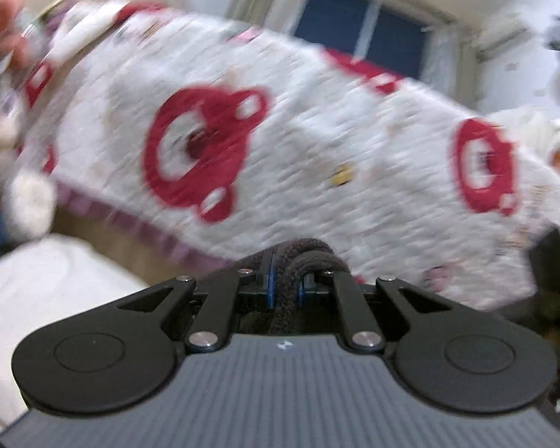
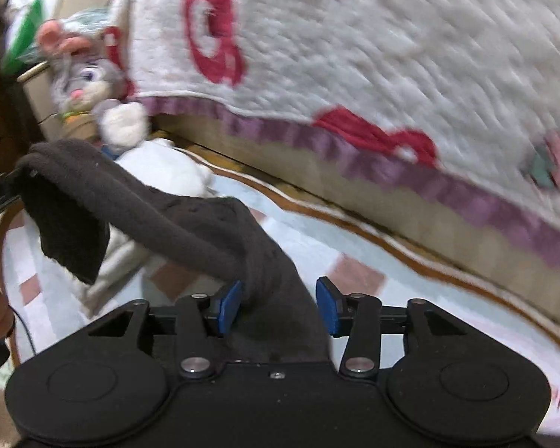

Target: Fold clothes

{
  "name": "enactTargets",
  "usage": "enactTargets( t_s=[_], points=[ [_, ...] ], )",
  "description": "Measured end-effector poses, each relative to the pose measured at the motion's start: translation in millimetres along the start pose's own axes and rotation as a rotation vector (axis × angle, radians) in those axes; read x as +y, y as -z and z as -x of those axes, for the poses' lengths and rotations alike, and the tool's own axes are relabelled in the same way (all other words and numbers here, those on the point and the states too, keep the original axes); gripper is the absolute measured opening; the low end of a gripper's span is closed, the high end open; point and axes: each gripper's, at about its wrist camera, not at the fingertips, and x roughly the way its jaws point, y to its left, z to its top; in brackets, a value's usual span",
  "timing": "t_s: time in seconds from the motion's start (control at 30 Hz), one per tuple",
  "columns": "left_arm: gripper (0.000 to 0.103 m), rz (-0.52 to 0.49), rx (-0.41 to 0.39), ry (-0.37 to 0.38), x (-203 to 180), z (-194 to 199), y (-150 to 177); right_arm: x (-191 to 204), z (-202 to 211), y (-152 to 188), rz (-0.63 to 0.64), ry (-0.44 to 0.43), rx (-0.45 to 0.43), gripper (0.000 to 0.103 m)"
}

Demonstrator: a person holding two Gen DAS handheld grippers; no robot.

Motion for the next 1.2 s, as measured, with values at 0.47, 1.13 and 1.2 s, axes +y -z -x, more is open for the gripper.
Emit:
enactTargets(
  t_s=[0.47,1.13,1.2],
  points=[
    [0.010,0.230,-0.103,0.300,4,47,-2,-12,-74,-4,-0.333,-0.611,0.093,0.012],
    [0.030,0.361,0.690,-0.250,64,-36,75,66,15,99,0.011,-0.353,0.102,0.010],
    [0.030,0.280,0.670,-0.237,57,-35,70,93,-7,126,0.089,-0.373,0.210,0.010]
  ],
)
